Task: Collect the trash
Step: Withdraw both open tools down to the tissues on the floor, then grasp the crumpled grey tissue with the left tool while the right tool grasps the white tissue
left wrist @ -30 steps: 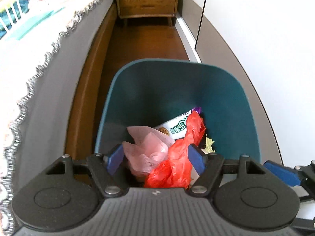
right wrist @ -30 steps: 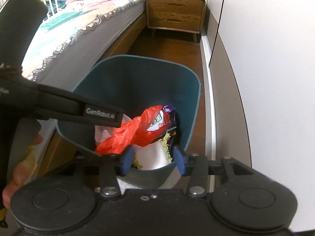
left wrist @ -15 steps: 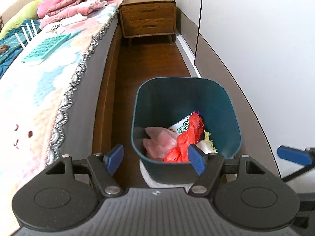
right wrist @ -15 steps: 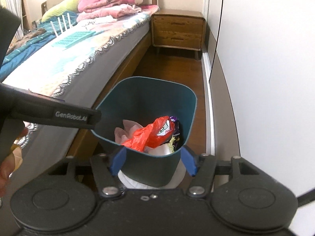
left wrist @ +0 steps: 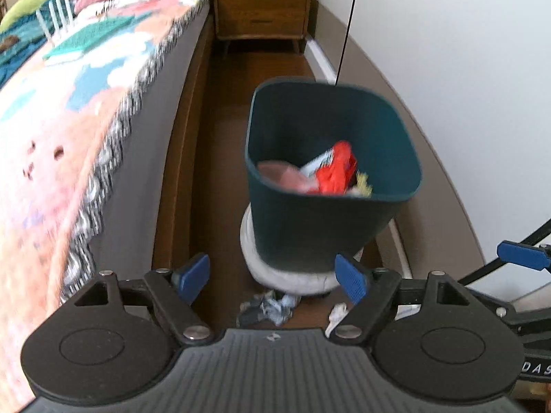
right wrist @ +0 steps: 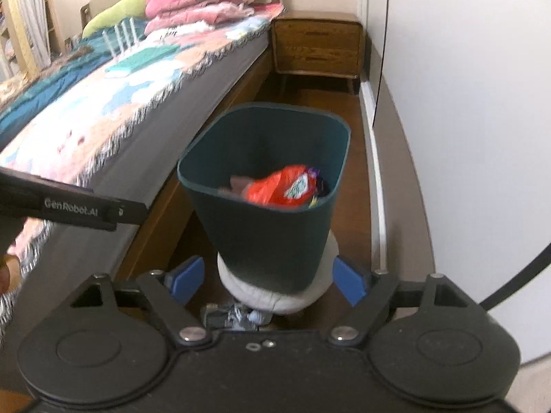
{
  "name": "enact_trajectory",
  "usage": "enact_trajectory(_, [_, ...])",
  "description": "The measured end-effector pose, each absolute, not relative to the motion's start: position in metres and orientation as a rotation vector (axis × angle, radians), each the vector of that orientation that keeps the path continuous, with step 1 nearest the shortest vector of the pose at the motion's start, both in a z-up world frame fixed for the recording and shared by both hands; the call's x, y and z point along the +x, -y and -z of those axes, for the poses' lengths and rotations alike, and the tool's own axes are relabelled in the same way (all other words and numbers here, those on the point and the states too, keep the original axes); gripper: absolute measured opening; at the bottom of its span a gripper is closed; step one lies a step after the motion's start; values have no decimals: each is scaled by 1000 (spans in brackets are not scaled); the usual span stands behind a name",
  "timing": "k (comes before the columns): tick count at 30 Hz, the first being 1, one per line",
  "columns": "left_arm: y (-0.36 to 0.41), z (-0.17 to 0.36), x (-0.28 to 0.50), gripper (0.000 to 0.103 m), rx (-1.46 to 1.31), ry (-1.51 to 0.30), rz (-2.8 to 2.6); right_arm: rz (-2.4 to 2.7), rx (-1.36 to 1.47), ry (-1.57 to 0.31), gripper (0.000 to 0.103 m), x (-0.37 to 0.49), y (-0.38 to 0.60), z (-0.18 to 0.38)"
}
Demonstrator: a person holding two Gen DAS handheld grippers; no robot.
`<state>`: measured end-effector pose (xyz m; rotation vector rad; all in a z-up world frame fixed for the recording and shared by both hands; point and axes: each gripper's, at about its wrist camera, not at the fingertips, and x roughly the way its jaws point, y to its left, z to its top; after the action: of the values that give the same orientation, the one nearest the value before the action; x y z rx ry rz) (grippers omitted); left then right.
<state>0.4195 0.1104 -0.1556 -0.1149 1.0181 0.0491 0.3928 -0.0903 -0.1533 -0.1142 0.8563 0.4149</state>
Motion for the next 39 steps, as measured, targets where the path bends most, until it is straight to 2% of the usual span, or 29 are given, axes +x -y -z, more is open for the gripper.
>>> enact_trajectory(2, [-113,174,417,90,-119,-1044,-42,-422,-117,-892,87,392,91,174])
enact_trajectory(7, [-117,226,421,91,-135,-1125,-57,-393,-109,-978,98,398,93,231])
enact_trajectory(12, [-116,286,429,91,-144,-1224,-78,-353,-91,-1072,99,416,93,291])
enact_trajectory(27, [-89,463,461,91,-34,-1378,-55,-326,-110,-1308,98,476,95,458])
enact_trajectory(39, [-77,559,486,91,-59,-1403,-35,-290,-88,-1408,85,506,99,568])
